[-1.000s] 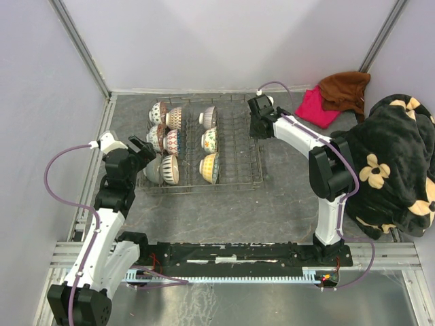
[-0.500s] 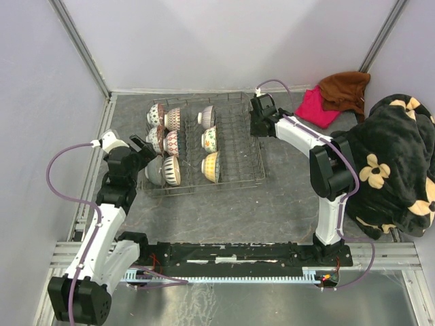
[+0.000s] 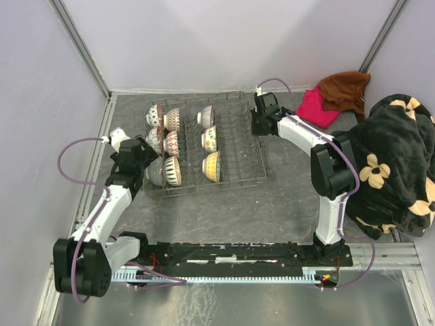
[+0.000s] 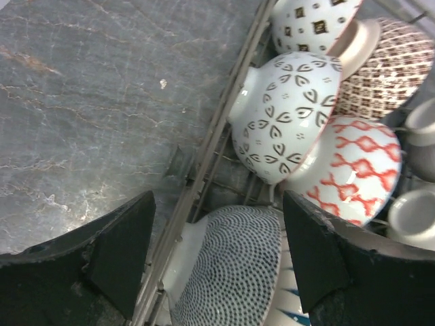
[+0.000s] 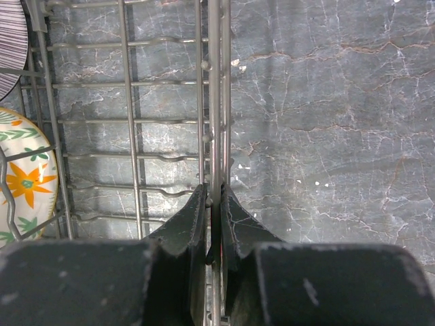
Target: Unload the bowls from the dish rack
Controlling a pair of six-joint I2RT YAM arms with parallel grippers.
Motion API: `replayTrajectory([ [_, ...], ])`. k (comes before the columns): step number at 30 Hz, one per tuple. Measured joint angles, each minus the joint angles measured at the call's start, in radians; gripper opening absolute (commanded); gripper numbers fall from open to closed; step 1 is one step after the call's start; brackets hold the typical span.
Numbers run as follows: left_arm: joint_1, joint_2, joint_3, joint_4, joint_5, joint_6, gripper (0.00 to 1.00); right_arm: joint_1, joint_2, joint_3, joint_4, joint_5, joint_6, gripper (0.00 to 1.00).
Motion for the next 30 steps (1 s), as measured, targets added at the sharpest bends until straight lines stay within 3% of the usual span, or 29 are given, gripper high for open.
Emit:
replayTrajectory([
  [7,0.001,0.152,0.059,-0.003,-0.044,0.034,0.74,-0.013,0.001,0.005,0.000,-0.041,-0.003,0.01],
  [19,0.014,0.249,0.095,0.027,-0.080,0.075,0.49,-0.023,0.006,0.005,0.008,-0.070,-0.003,0.01],
  [30,0.019,0.327,0.110,0.092,-0.088,0.118,0.44,-0.024,0.008,0.005,0.018,-0.072,-0.005,0.01],
])
